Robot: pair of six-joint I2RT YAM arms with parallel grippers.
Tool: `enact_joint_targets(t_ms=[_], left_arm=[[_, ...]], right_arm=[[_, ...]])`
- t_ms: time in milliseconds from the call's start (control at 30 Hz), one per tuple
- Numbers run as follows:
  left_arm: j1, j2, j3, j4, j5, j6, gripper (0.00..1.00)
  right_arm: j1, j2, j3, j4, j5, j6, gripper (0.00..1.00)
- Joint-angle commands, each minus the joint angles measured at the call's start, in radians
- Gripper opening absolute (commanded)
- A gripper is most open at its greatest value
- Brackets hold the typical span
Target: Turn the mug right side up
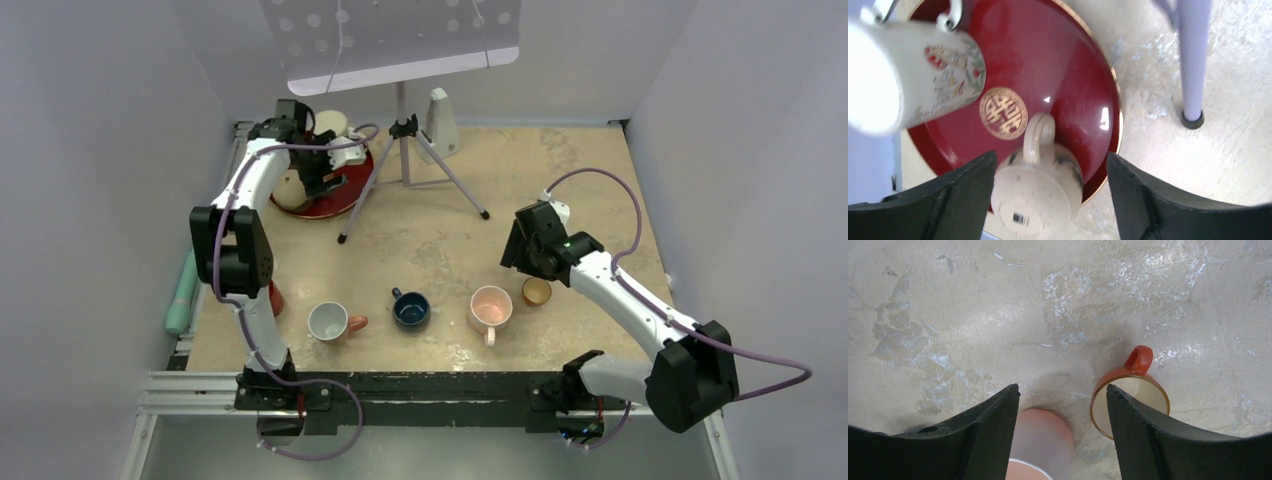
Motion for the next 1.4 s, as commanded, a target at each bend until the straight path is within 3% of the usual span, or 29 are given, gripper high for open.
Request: enact_joint_targets(t_ms=[0,167,333,400,467,533,567,900,967,1033,1067,1100,1167,1267,1367], left_arm=[[-0.024,0.102,0.113,-0.048,-0.081,0.142,0.77],[-0.025,0.242,0.277,-0.199,-0.168,0.203,0.76],[-0.026,0.293,0.274,-0.209,-0.199,0.229,0.76],[-0.026,0.323,0.283,-0.199,-0.246,0.215,0.69],[-0.027,0.347,0.299,-0.212,-0.295,0.207,0.45],[-0.028,0.340,0.303,-0.215,-0.298,0.183,0.04],[-0.027,0.325,0.297,-0.202,-0.288,0.163,0.00],[0.028,0.107,0.277,-0.209,-0.127,-0.149,0.00],[0.067,0.061,0.270,-0.234,-0.062,-0.228,0.00],[0.099,0.007,0.250,-0.255,0.010,-0.304,0.00],[0.114,-0.022,0.241,-0.264,0.043,-0.341,0.00],[0.124,-0.046,0.234,-0.277,0.067,-0.377,0.00],[0.142,-0.091,0.241,-0.328,0.114,-0.445,0.00],[0.150,-0.172,0.259,-0.423,0.262,-0.548,0.00],[0.150,-0.257,0.234,-0.475,0.433,-0.647,0.00]], right_arm=[[-0.005,-0.036,0.022,0.009,-0.012,-0.016,0.67],[-0.005,-0.046,0.027,-0.006,-0.007,-0.017,0.67],[-0.005,-0.058,0.021,-0.003,-0.011,-0.014,0.67],[-0.004,-0.050,0.027,-0.006,-0.010,-0.020,0.67],[-0.005,-0.047,0.034,-0.008,-0.011,-0.025,0.67],[-0.005,-0.047,0.040,-0.012,-0.011,-0.028,0.66],[-0.004,-0.047,0.044,-0.012,-0.013,-0.027,0.67],[-0.003,-0.062,0.144,-0.014,-0.044,-0.088,0.67],[-0.001,-0.071,0.168,0.004,-0.083,-0.125,0.74],[0.016,-0.092,0.195,0.035,-0.128,-0.150,0.90],[0.025,-0.101,0.207,0.063,-0.159,-0.160,0.98],[0.036,-0.108,0.220,0.092,-0.189,-0.165,0.99],[0.073,-0.108,0.247,0.173,-0.259,-0.166,0.99],[0.194,-0.055,0.315,0.283,-0.298,-0.164,0.99],[0.296,0.031,0.370,0.468,-0.433,-0.143,0.99]])
